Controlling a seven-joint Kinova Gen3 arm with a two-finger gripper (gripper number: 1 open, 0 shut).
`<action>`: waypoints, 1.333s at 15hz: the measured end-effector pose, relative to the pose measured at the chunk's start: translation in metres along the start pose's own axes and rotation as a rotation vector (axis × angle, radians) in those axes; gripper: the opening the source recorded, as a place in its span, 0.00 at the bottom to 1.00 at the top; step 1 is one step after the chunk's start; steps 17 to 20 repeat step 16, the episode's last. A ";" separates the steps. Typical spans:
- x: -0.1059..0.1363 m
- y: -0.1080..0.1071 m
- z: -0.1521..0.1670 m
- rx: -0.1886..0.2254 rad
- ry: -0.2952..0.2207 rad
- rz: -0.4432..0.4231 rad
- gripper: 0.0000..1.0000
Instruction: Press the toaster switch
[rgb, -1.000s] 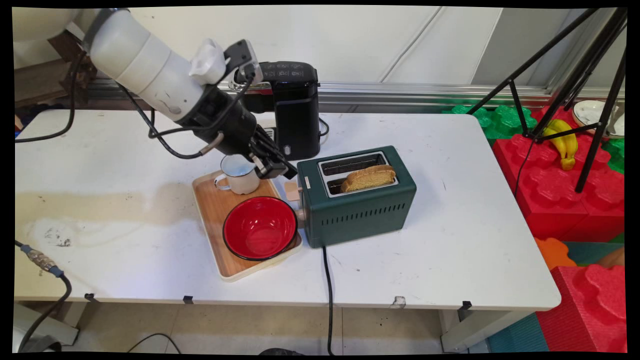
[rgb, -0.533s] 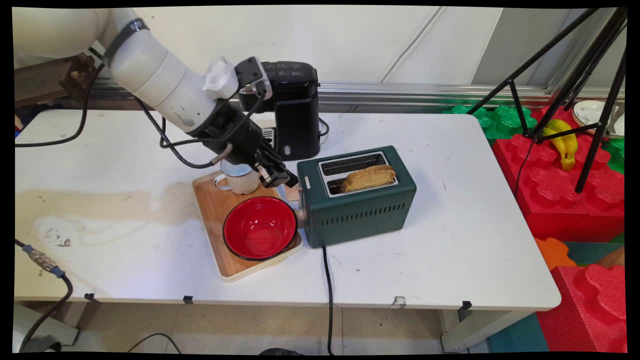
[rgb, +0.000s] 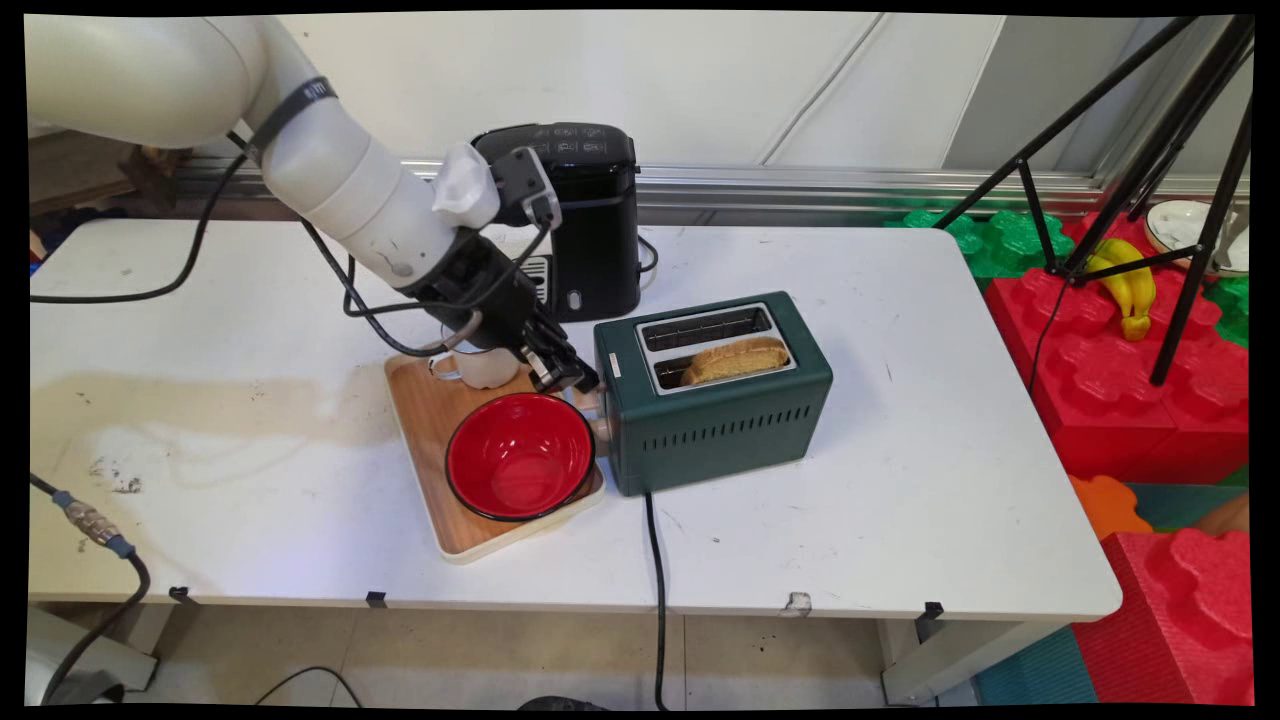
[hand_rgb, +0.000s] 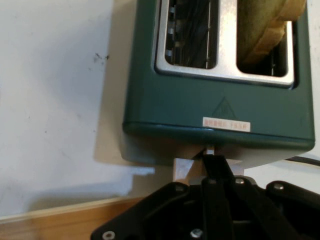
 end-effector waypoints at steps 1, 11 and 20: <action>-0.001 0.000 0.004 -0.001 -0.005 0.000 0.00; -0.009 -0.002 0.030 -0.009 -0.039 0.000 0.00; -0.010 -0.001 0.034 -0.005 -0.036 0.010 0.00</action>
